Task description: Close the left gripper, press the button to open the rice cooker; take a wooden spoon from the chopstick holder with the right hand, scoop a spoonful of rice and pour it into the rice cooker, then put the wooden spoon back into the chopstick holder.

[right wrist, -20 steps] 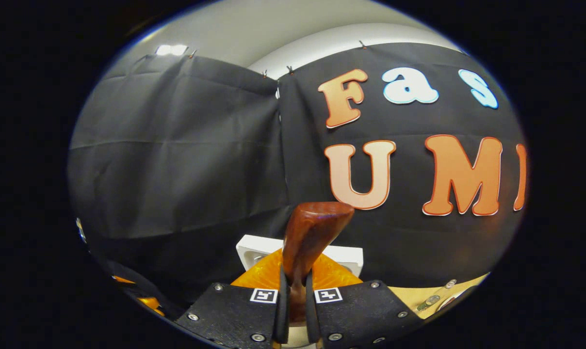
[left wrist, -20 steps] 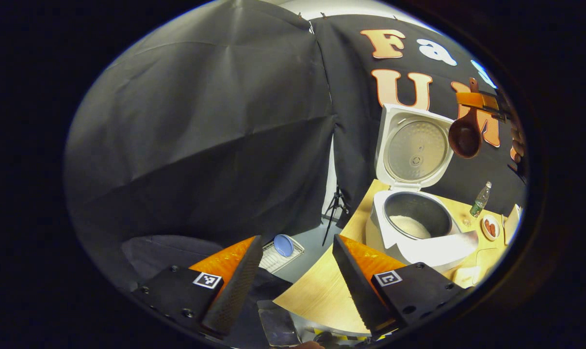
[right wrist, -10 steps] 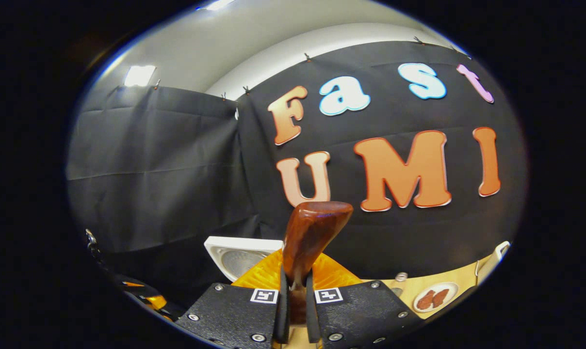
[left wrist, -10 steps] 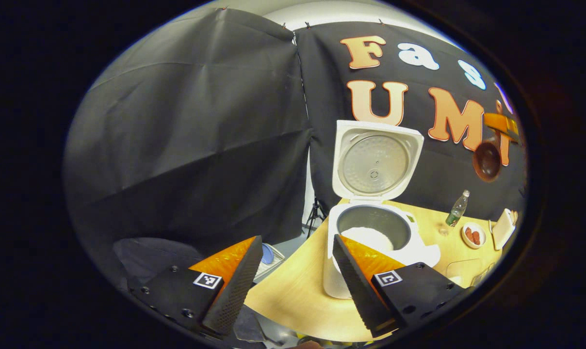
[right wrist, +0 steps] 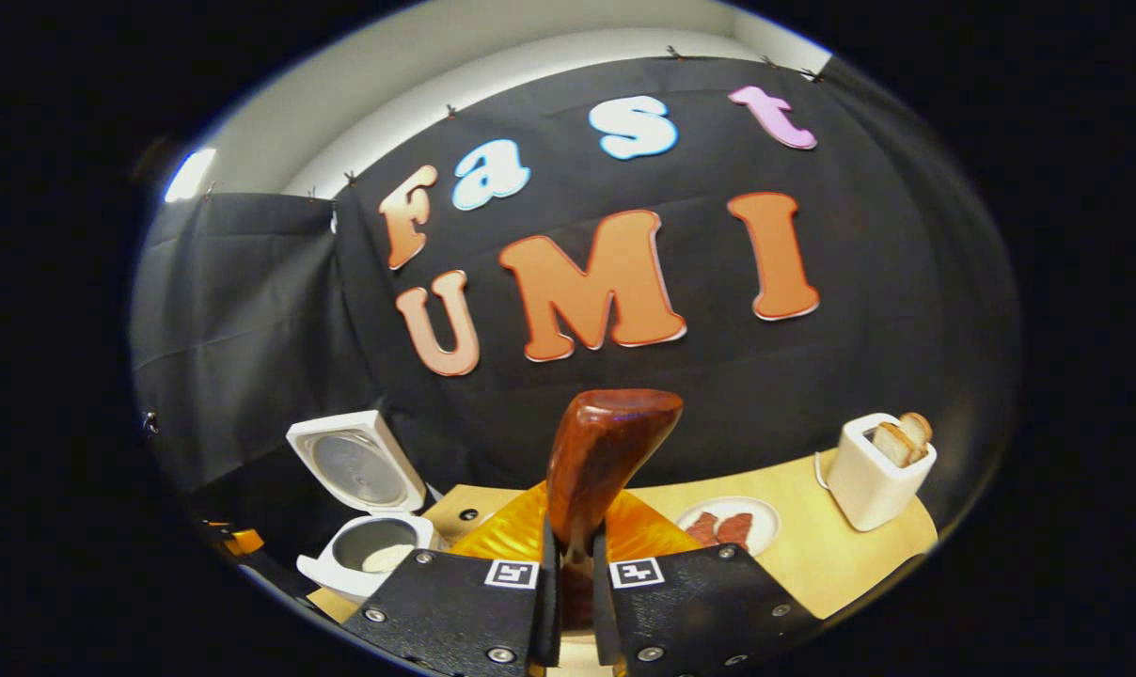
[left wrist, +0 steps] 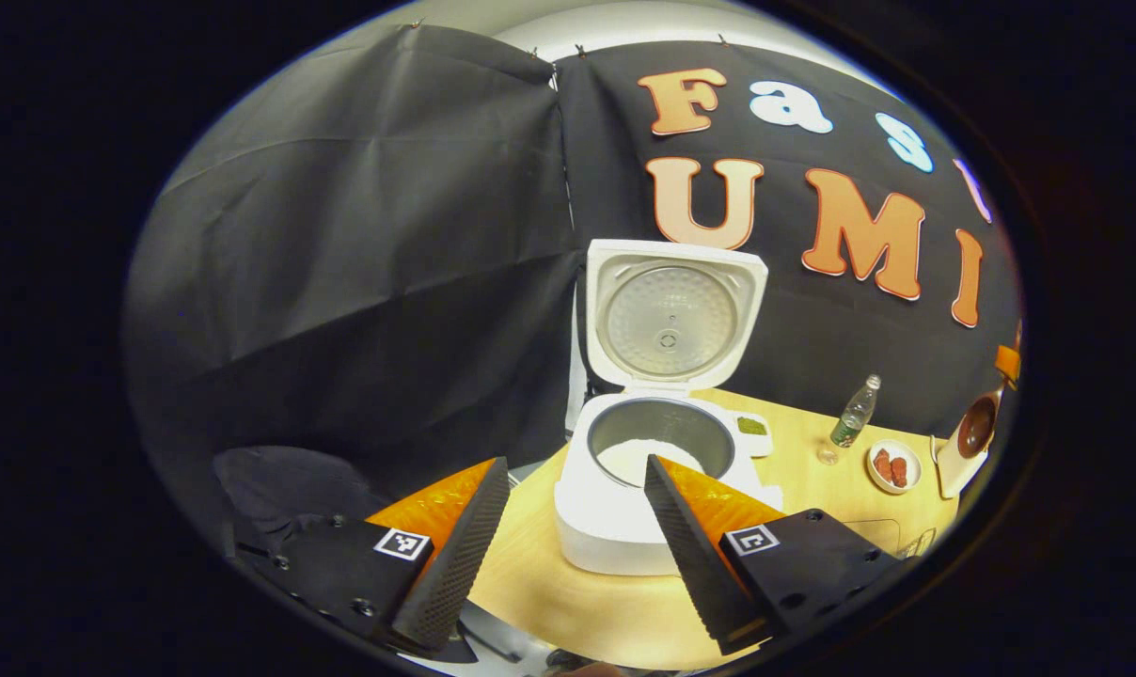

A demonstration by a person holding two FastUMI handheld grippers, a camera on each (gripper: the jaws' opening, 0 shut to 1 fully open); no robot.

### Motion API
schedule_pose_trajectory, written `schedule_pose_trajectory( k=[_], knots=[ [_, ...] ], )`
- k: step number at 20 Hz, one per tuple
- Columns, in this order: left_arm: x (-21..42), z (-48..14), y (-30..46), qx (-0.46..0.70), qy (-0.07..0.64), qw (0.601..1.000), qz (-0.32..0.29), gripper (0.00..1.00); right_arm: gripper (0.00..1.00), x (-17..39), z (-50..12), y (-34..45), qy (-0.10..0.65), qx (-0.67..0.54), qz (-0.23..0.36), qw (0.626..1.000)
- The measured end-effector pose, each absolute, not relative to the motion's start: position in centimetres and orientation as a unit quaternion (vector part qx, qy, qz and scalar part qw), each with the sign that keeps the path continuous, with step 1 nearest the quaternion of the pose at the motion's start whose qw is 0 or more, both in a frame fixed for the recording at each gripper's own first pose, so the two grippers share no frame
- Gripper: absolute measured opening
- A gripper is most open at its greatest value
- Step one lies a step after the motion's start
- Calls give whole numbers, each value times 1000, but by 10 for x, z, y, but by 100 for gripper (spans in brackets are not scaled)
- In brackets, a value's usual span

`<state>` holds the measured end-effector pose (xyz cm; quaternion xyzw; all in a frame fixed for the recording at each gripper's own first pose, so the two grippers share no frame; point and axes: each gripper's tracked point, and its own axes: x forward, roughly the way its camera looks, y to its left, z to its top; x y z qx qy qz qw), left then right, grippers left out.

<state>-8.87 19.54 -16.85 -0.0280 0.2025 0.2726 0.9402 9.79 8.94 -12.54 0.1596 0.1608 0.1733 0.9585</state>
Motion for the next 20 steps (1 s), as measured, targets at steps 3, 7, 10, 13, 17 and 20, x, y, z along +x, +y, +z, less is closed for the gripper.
schedule_pose_trajectory(
  k=[3,7,10,13,17,20],
  knots=[
    [-74,-171,162,-26,207,945,254,98,14,84,-163,39,185,161,133,960],
    [-58,-169,131,-13,206,949,240,98,13,64,-211,-9,226,185,102,951],
    [-55,-167,111,-7,202,950,237,98,14,56,-247,-34,251,179,81,948],
    [-58,-166,96,-5,206,949,239,98,14,50,-273,-42,270,175,83,943],
    [-63,-157,92,4,198,948,250,98,13,46,-297,-41,286,167,96,939],
    [-68,-158,89,5,201,946,256,98,13,42,-311,-43,289,155,96,940]
  ],
)
